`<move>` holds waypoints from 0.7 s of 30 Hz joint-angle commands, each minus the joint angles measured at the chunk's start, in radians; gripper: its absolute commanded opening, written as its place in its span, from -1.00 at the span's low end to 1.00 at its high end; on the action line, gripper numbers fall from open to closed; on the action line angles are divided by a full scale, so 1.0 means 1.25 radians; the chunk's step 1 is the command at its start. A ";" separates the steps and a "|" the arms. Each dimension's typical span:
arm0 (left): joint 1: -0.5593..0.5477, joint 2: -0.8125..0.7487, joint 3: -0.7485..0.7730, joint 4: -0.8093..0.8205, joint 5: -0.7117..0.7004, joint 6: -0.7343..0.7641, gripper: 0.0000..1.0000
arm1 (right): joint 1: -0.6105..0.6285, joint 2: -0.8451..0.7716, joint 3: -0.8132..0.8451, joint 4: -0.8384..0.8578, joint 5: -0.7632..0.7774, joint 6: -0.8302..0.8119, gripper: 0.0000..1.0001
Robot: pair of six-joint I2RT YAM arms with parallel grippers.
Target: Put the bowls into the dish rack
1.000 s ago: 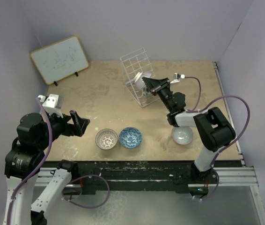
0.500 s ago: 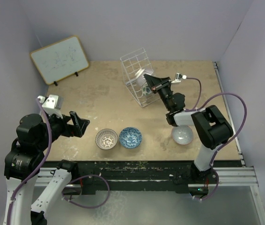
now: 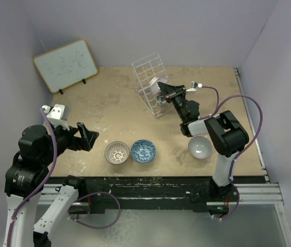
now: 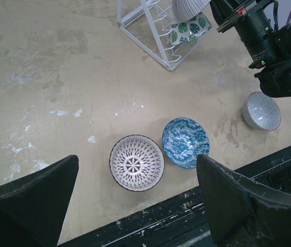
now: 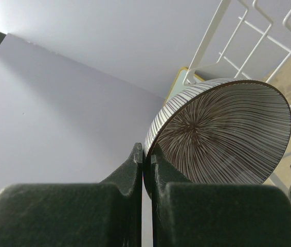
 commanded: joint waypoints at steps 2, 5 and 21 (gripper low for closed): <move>-0.005 -0.007 -0.007 0.008 -0.003 0.016 0.98 | -0.015 0.002 0.044 0.329 0.029 0.015 -1.00; -0.008 -0.006 -0.011 0.009 -0.004 0.018 0.98 | -0.024 0.018 0.058 0.329 0.015 0.020 -1.00; -0.010 0.005 -0.016 0.015 -0.001 0.024 0.98 | -0.035 0.104 0.085 0.329 0.003 0.059 -0.82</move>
